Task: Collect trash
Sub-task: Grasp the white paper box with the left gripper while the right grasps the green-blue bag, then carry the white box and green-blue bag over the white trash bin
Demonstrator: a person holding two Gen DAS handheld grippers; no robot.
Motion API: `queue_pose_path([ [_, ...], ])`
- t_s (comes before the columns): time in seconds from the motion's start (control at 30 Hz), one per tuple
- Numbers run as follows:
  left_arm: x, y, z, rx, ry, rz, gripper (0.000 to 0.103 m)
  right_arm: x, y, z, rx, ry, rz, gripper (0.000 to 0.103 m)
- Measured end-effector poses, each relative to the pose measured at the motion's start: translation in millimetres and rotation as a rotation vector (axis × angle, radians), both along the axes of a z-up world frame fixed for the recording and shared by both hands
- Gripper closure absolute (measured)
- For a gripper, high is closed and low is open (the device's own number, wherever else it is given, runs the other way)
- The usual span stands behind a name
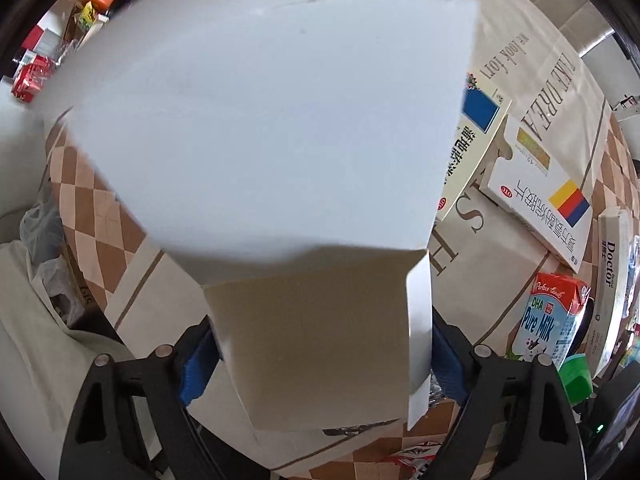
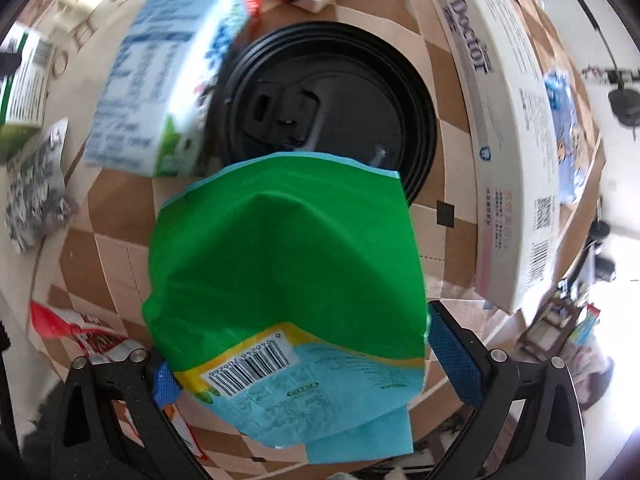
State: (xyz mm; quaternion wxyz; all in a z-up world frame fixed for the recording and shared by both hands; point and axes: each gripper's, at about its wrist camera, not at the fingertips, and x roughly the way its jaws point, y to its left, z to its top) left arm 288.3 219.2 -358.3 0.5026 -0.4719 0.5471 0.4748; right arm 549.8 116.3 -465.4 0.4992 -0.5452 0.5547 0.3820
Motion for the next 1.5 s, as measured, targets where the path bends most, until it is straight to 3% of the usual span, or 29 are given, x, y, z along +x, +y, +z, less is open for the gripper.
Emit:
queue_pose_path([
  [0.17, 5.4, -8.8, 14.9, 0.048, 0.011, -0.061, 0.017, 20.1, 2.3, 3.0, 0.044, 0.057, -0.075, 0.013],
  [0.37, 18.8, -32.2, 52.3, 0.170, 0.044, -0.164, 0.017, 40.5, -12.3, 24.0, 0.133, 0.110, -0.176, 0.013],
  [0.53, 20.2, -54.7, 90.1, 0.271, 0.055, -0.223, 0.017, 46.0, -27.6, 50.7, 0.232, 0.123, -0.269, 0.013],
  [0.73, -24.4, -92.0, 119.7, 0.354, -0.004, -0.263, 0.017, 47.5, -72.4, 108.6, 0.342, 0.140, -0.373, 0.014],
  [0.83, -43.0, -112.1, 137.9, 0.380, -0.050, -0.272, 0.017, 3.7, -95.0, 147.7, 0.400, 0.140, -0.400, 0.014],
  [0.87, -49.9, -118.9, 143.7, 0.387, -0.066, -0.272, 0.017, -38.4, -95.1, 164.6, 0.416, 0.139, -0.405, 0.014],
  [1.13, -132.8, -191.2, 160.0, 0.403, -0.152, -0.275, 0.017, -153.8, -149.9, 206.0, 0.480, 0.153, -0.364, 0.014],
  [1.33, -194.4, -241.1, 120.6, 0.292, -0.133, -0.239, 0.017, -241.6, -206.1, 179.5, 0.417, 0.235, -0.356, 0.014],
  [1.5, -228.1, -263.1, 51.8, 0.170, -0.078, -0.189, 0.017, -298.1, -237.5, 116.5, 0.289, 0.263, -0.318, 0.014],
])
